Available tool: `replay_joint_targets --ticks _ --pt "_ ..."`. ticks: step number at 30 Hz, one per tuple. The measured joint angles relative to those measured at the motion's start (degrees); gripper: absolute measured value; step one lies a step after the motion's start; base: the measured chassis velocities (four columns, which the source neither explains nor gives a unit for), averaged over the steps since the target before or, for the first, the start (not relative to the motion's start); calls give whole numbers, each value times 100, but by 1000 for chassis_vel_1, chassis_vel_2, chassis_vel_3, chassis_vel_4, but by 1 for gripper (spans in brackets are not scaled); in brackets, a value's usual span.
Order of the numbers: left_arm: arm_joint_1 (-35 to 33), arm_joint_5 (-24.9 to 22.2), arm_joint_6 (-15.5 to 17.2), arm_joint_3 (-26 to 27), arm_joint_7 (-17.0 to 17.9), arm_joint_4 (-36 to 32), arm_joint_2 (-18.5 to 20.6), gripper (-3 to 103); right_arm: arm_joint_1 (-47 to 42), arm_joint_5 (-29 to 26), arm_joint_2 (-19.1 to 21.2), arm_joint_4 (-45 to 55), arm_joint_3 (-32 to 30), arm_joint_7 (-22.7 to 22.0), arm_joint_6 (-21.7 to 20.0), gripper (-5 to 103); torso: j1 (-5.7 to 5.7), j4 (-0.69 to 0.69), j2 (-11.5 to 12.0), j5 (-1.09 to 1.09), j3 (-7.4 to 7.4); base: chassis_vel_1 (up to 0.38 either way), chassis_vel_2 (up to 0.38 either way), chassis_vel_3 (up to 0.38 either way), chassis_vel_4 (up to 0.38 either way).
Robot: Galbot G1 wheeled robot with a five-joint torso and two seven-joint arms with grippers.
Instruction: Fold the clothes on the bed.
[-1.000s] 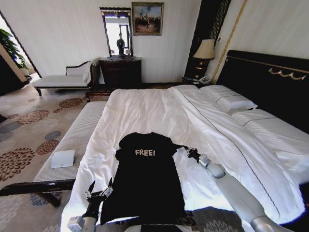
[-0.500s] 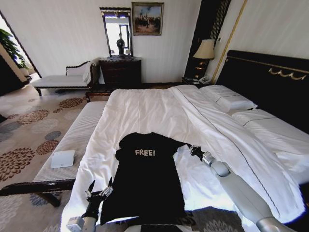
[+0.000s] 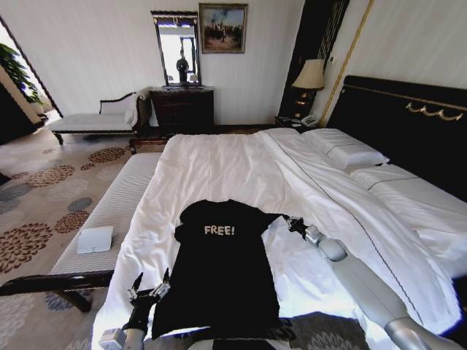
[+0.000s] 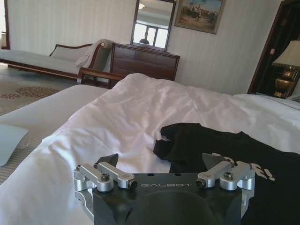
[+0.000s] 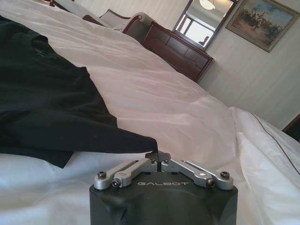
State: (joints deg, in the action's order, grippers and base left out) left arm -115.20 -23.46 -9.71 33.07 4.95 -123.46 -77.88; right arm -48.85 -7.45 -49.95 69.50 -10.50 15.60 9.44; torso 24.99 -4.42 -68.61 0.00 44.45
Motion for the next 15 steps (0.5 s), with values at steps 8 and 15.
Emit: replay_joint_targets --ticks 8,15 --pt "-15 4 -6 0 -2 -11 -8 100 114 74 -6 -90 48 19 -31 0 0 0 0 0 0 0 0 0 0" --pt "-24 8 -6 7 -2 -28 -22 100 156 122 0 -113 96 63 -45 0 0 1 0 0 0 0 0 0 0"
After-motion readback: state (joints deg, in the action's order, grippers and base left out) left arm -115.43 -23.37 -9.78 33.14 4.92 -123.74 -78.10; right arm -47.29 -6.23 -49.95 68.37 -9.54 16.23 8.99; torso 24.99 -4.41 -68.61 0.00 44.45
